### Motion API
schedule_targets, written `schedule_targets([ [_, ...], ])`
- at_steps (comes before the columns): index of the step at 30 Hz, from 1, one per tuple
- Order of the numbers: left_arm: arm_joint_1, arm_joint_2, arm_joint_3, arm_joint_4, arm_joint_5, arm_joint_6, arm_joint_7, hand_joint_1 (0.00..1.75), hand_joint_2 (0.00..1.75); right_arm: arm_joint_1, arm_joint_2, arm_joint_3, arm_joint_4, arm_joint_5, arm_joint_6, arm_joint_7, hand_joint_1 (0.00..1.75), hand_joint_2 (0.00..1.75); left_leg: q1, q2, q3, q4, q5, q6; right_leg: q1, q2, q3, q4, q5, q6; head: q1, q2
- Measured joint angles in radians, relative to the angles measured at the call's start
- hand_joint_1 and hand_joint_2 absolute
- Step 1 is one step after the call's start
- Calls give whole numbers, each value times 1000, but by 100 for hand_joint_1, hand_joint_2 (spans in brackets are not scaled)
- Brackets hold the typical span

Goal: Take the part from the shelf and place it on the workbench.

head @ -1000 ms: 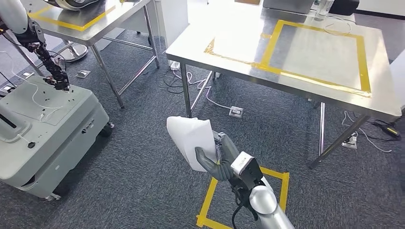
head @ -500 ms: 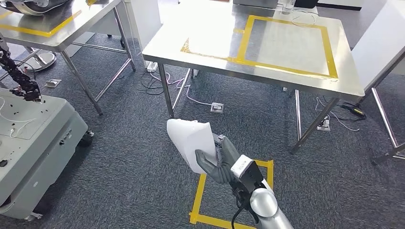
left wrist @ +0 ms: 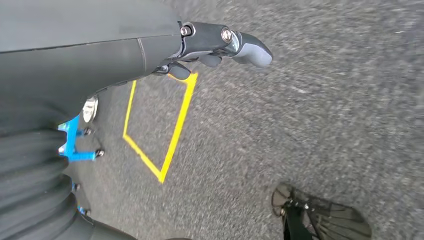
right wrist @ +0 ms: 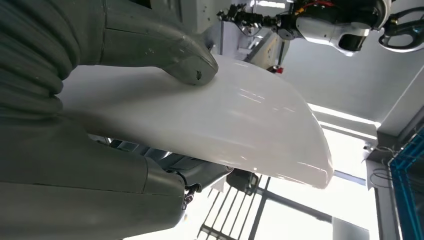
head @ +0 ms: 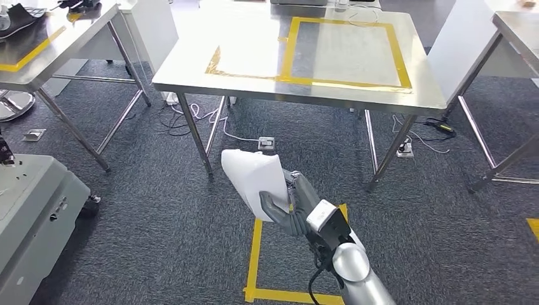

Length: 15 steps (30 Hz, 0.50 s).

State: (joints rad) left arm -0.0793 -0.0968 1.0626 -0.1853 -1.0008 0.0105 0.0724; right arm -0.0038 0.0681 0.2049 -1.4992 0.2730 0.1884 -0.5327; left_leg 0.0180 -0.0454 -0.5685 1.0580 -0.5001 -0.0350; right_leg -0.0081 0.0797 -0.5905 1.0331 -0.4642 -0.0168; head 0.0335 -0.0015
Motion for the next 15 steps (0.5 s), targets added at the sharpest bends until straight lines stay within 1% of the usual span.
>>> schedule_targets([
  [1, -2, 0, 0, 0, -3, -1, -1, 0, 175, -22, -2, 0, 9, 6, 0, 0, 175, 175, -1, -6, 5, -12, -3, 5, 0, 9, -5, 2, 2, 8, 0, 0],
  [3, -8, -1, -1, 0, -9, -5, -2, 0, 175, -73, -8, 1, 39, 19, -1, 0, 175, 175, -2, 9, 5, -16, 2, 19, -2, 26, -13, -2, 9, 23, -1, 0],
  [4, -12, -1, -1, 0, -11, -7, -2, 0, 175, -101, -13, 1, 58, 24, -2, -1, 175, 175, -2, 17, 5, -19, 6, 27, -2, 20, -17, 2, 7, 29, 0, 0],
  [5, -15, -2, -1, 0, -13, -9, -2, 0, 175, -134, -18, 2, 80, 29, -3, -2, 175, 175, 0, 26, 5, -22, 10, 34, -1, 4, -27, 22, -5, 34, 2, 0],
  [6, -18, -3, -1, 0, -16, -10, -2, 0, 175, -170, -23, 3, 105, 34, -5, -2, 175, 175, 0, 36, 4, -25, 12, 39, -1, -19, -48, 64, -28, 37, 4, 0],
  [7, -20, -2, -1, -1, -18, -11, -2, 0, 175, -207, -27, 4, 131, 39, -8, -2, 175, 175, -1, 46, 3, -25, 13, 42, 0, -45, -78, 124, -58, 40, 7, 0],
  [8, -22, -2, -1, -1, -20, -11, -1, 0, 175, -243, -30, 6, 159, 44, -11, -2, 175, 175, -3, 57, 2, -25, 12, 44, 0, -60, -111, 193, -88, 42, 8, 0],
  [9, -23, -1, -1, -1, -21, -12, 0, 0, 175, -272, -32, 7, 184, 48, -16, -1, 175, 175, -4, 68, 2, -25, 12, 45, 0, -68, -139, 251, -106, 43, 8, 0],
  [10, -25, 0, -1, -1, -22, -12, 1, 0, 175, -295, -34, 7, 204, 51, -21, -1, 175, 175, -5, 77, 2, -24, 12, 46, 0, -72, -152, 277, -107, 43, 9, 0],
  [11, -27, 0, -1, -1, -23, -13, 2, 0, 175, -315, -37, 8, 221, 53, -24, 0, 175, 175, -5, 85, 3, -24, 11, 46, 0, -74, -145, 265, -89, 42, 9, 0],
  [12, -29, 0, -1, 0, -24, -13, 4, 0, 175, -334, -40, 8, 234, 55, -26, 1, 175, 175, -5, 92, 4, -24, 10, 45, 0, -79, -117, 212, -57, 39, 9, 0],
  [13, -30, 0, -1, 0, -24, -13, 6, 0, 175, -355, -43, 9, 245, 56, -27, 1, 175, 175, -6, 99, 6, -24, 9, 44, 3, -92, -80, 136, -24, 34, 9, 0],
  [14, -31, 0, -1, 0, -24, -13, 7, 0, 175, -377, -46, 9, 254, 58, -28, 2, 175, 175, -8, 107, 7, -23, 8, 41, 7, -106, -46, 67, 1, 28, 9, 0],
  [15, -31, 1, -1, 0, -24, -13, 9, 0, 175, -399, -47, 10, 261, 59, -29, 2, 175, 175, -11, 113, 7, -22, 7, 38, 11, -117, -24, 19, 15, 22, 9, 0],
])
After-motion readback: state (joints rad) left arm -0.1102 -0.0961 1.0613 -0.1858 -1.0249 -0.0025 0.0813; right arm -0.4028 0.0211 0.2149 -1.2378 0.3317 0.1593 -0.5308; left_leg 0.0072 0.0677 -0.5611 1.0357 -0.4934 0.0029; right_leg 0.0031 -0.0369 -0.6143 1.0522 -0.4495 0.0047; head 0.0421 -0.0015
